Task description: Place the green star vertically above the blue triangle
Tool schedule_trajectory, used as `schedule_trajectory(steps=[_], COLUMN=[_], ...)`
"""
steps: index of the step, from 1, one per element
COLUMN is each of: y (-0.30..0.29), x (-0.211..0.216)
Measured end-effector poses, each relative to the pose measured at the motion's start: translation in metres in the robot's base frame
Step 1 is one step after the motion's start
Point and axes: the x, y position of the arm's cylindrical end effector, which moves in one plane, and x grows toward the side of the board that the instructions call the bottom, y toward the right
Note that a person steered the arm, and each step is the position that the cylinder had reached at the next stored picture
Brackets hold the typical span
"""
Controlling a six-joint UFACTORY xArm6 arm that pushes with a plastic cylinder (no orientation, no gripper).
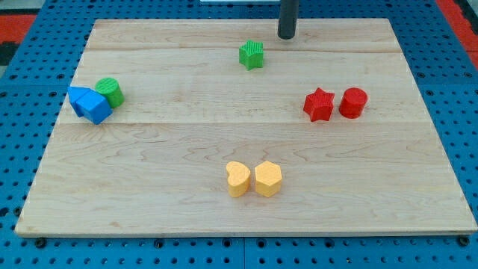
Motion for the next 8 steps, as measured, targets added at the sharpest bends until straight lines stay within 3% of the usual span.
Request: schedule_trajectory(steps=[2, 4, 5, 6, 8], y=[-0.028, -0.126, -0.094, -0.074, -0.228], x=[0.025, 0.030, 0.030, 0.059, 0.074])
